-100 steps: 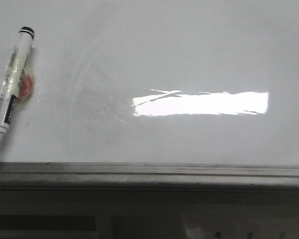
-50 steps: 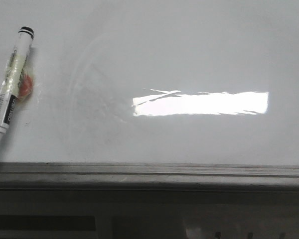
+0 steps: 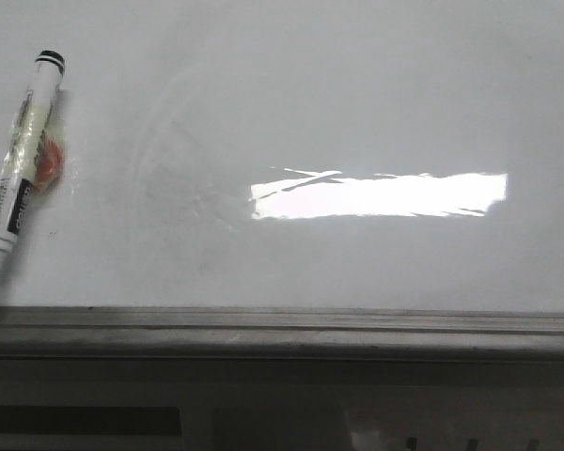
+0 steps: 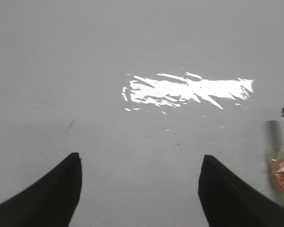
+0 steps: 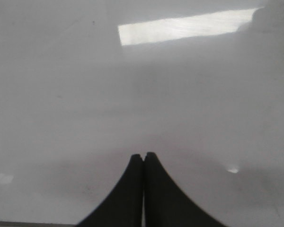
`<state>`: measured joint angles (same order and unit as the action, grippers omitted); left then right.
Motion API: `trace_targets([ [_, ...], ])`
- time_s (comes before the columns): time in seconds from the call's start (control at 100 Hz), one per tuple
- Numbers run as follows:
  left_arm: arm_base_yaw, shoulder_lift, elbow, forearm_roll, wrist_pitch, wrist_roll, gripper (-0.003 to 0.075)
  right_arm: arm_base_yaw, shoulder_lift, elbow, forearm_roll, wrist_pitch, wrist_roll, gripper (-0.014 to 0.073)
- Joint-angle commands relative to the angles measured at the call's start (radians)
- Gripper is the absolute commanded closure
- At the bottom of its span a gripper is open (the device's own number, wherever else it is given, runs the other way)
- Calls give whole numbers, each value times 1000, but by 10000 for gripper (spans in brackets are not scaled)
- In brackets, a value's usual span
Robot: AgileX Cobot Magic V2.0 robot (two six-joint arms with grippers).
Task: Write number 6 on whiteboard
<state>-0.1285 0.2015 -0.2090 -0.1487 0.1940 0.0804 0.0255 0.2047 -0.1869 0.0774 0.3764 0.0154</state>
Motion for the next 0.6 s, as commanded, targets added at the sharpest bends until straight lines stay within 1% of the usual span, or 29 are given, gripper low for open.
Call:
trace_targets([
  [0.0,-68,19,-25,-20,-80,0,237,-6,16,-36,2,-80,-8,657],
  [0.15,-215,20,-25,-20,-82,0,240,-6,16,-36,2,-80,-8,657],
  [0.32,-346,73,-25,-7,-121,0,263,-6,16,-36,2,-80,-8,657],
  [0.45,-425,178,-25,-7,-207,0,272,-6,16,-36,2,-80,-8,657],
  [0.59,-492,316,-25,-43,-320,-5,271,-6,16,-36,2,-80,-8,657],
])
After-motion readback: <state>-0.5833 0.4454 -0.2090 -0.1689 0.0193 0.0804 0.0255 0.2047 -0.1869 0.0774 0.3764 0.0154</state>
